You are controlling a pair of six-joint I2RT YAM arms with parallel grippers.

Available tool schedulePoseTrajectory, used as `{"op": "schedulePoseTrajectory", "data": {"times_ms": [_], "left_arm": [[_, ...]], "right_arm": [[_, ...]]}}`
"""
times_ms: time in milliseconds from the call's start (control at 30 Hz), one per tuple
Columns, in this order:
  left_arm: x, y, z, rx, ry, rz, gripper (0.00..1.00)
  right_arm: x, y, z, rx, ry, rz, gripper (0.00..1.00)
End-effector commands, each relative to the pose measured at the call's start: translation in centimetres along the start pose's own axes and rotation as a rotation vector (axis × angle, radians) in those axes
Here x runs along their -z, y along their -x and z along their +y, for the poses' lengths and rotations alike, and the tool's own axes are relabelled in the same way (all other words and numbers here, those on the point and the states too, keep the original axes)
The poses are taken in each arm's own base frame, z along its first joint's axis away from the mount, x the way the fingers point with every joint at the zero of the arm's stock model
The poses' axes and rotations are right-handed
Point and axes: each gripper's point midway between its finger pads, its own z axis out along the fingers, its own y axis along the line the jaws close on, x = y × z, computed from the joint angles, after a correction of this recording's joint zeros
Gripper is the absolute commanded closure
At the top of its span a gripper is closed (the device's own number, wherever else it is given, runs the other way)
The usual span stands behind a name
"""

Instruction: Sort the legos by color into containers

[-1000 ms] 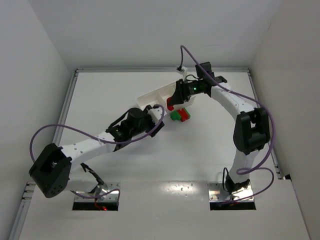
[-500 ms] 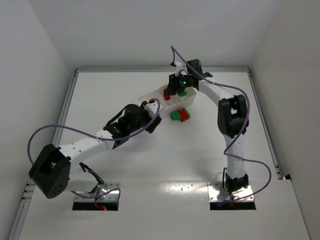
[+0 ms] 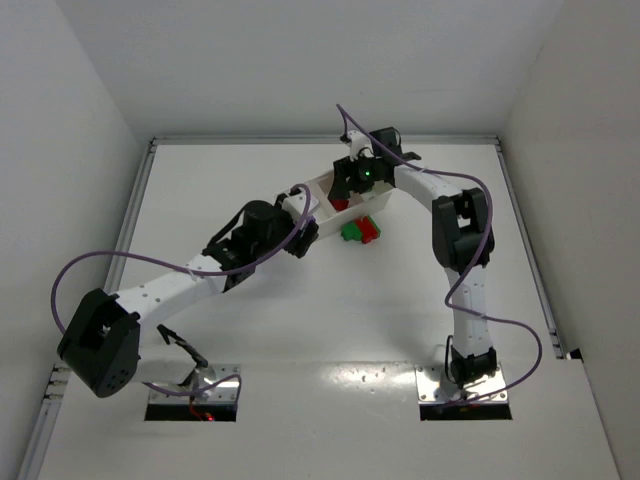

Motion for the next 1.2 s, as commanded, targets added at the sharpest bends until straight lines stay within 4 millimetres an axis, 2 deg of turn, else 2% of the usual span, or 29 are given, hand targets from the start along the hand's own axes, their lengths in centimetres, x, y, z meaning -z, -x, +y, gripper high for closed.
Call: {"op": "schedulePoseTrajectory", "data": {"times_ms": [0,133,167,200,300,367,400,433,467,567,600,633,667,767,833,867,933,967,1000,1067,1100,1167], "left_arm": [[0.3,4.1,1.6,0.063,0.032,-0.11,1.0],[0.4,4.5,1.9,0.131,0.031,-0.122,1.0],[0.6,5.0,2.4,0.145,0.041,-0.131,1.0],[0.7,4.9,2.9,0.182,0.054,-0.131,1.0],[1.2,5.5,4.3,0.266,0.095,-0.151,1.0],[1.3,5.4,4.6,0.33,0.104,-0.155,1.0],[1.7,6.3,5.3,0.344,0.117,-0.177,1.0],[1.7,5.7,5.1,0.361,0.116,-0.153,1.0],[2.0,6.2,5.1,0.374,0.115,-0.163,1.0],[2.7,6.2,5.6,0.439,0.131,-0.154,1.0],[2.7,5.8,5.8,0.478,0.139,-0.142,1.0],[3.1,6.2,5.4,0.497,0.12,-0.143,1.0],[3.5,6.4,5.8,0.521,0.131,-0.149,1.0],[3.9,6.2,6.1,0.616,0.128,-0.144,1.0],[4.1,4.8,7.1,0.718,0.21,-0.11,1.0],[4.2,5.6,7.6,0.741,0.232,-0.114,1.0],[4.1,4.9,8.5,0.839,0.291,-0.091,1.0],[4.1,3.9,8.9,0.877,0.339,-0.059,1.0],[4.5,4.3,9.7,0.908,0.371,-0.067,1.0],[4.5,2.4,10.4,0.994,0.451,-0.001,1.0],[4.4,2.3,11.0,1.042,0.478,0.004,1.0],[4.7,1.4,11.4,1.083,0.525,0.036,1.0]], "right_arm": [[1.9,3.0,0.8,0.058,-0.032,-0.08,0.26],[4.4,4.9,2.8,0.049,-0.022,-0.164,0.24],[4.8,4.0,3.2,0.034,-0.021,-0.162,0.24],[6.8,6.2,4.4,0.058,-0.022,-0.229,0.24],[9.0,5.9,6.5,0.035,0.001,-0.234,0.24],[10.1,5.7,7.0,0.033,-0.01,-0.233,0.24],[11.2,5.8,7.8,0.039,-0.01,-0.242,0.24],[11.7,5.8,7.3,0.034,-0.057,-0.246,0.24],[12.3,5.7,7.1,0.024,-0.087,-0.238,0.24],[14.5,6.0,6.9,0.06,-0.174,-0.252,0.23],[14.8,5.2,6.9,0.062,-0.188,-0.238,0.23],[15.5,5.1,7.0,0.083,-0.204,-0.244,0.23],[17.3,6.2,7.8,0.12,-0.219,-0.293,0.23],[19.1,5.5,8.8,0.151,-0.236,-0.317,0.22],[19.3,4.5,9.0,0.147,-0.236,-0.309,0.22],[19.2,4.2,9.5,0.15,-0.228,-0.304,0.22],[19.7,3.7,10.6,0.133,-0.206,-0.313,0.22],[19.4,2.4,10.7,0.098,-0.2,-0.305,0.21],[19.6,2.9,11.6,0.106,-0.178,-0.344,0.19],[20.1,2.2,12.8,0.073,-0.156,-0.392,0.15],[20.2,2.4,14.1,0.085,-0.136,-0.444,0.1],[20.3,2.6,14.9,0.114,-0.124,-0.481,0.09]]}}
